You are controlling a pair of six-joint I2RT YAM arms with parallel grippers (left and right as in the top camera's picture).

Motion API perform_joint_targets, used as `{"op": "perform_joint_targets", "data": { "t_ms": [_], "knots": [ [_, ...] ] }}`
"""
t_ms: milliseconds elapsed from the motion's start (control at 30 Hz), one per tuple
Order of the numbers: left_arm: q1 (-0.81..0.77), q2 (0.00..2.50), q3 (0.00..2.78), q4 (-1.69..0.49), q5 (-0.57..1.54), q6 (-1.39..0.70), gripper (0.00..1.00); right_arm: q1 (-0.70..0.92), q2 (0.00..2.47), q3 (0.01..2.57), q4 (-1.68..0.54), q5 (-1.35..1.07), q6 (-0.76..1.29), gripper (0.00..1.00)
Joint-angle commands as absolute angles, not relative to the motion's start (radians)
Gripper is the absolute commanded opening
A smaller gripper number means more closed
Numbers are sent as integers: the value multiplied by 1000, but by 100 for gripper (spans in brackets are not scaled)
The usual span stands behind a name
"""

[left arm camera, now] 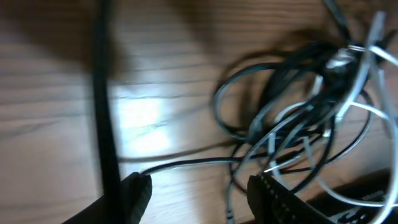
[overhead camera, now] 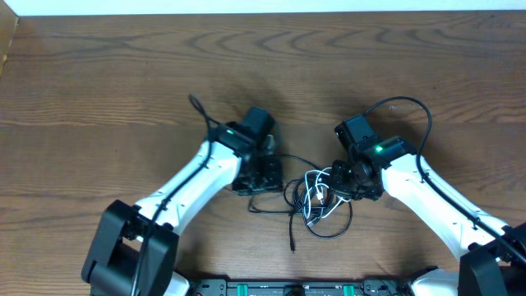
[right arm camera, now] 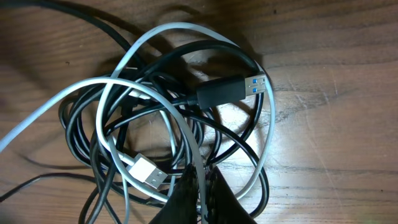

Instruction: Untangle cables

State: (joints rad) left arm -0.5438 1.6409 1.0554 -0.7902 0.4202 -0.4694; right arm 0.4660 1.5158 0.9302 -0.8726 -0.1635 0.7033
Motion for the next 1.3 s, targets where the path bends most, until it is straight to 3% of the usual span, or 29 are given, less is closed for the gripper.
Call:
{"op": "perform_joint_targets", "data": {
  "t_ms": [0, 233, 267, 300, 367, 1267],
  "knots": [
    [-616, 1647, 1046, -757, 379, -577, 55, 472, 1518, 933, -874, -156, 702, 7],
    [-725, 1647, 1044, -706, 240, -679, 55, 472, 1518, 933, -875, -156, 702, 24],
    [-738, 1647, 1044, -696, 238, -680, 55, 472, 1518, 933, -875, -156, 702, 31],
    [-750, 1647, 1044, -688, 238, -679, 54, 472, 1518, 933, -875, -156, 702, 42],
    [-769, 1647, 1044, -672, 238, -679, 54, 472, 1518, 933, -875, -156, 702, 99],
    [-787, 1647, 1044, -619, 215, -690, 54, 472, 1518, 933, -881, -163, 702, 99]
  ]
}}
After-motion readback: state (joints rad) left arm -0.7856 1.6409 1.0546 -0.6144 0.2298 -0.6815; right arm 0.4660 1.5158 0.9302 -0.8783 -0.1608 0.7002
